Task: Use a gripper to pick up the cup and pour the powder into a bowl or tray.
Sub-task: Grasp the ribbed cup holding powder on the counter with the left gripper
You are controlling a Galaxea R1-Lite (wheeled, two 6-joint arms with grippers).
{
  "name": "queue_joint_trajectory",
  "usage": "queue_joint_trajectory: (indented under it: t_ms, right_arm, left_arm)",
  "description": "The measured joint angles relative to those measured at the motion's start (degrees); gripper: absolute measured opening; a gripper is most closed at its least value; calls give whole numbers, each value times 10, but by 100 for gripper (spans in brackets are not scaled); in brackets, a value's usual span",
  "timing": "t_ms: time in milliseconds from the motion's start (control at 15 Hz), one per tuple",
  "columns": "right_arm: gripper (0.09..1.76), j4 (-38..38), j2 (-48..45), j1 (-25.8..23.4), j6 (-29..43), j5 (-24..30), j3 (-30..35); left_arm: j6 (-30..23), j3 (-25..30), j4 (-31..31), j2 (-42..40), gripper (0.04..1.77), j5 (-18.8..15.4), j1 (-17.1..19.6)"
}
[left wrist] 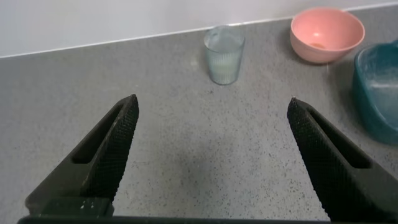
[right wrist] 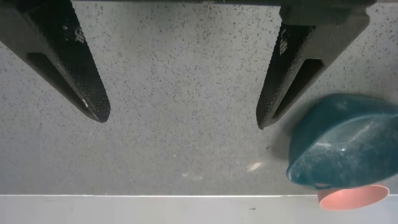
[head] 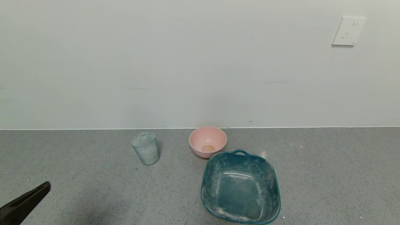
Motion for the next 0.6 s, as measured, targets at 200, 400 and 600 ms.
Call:
queue_joint_trajectory:
  t_ms: [200, 400, 600]
  right_arm:
    - [171, 0, 0, 0, 0, 0, 0]
    - [171, 0, 0, 0, 0, 0, 0]
    - [171, 0, 0, 0, 0, 0, 0]
  left_arm:
    - [17, -26, -2, 113, 172, -18, 0]
    - [22, -18, -35, 202, 172, -19, -13]
    - [22, 18, -141, 285, 172, -19, -21]
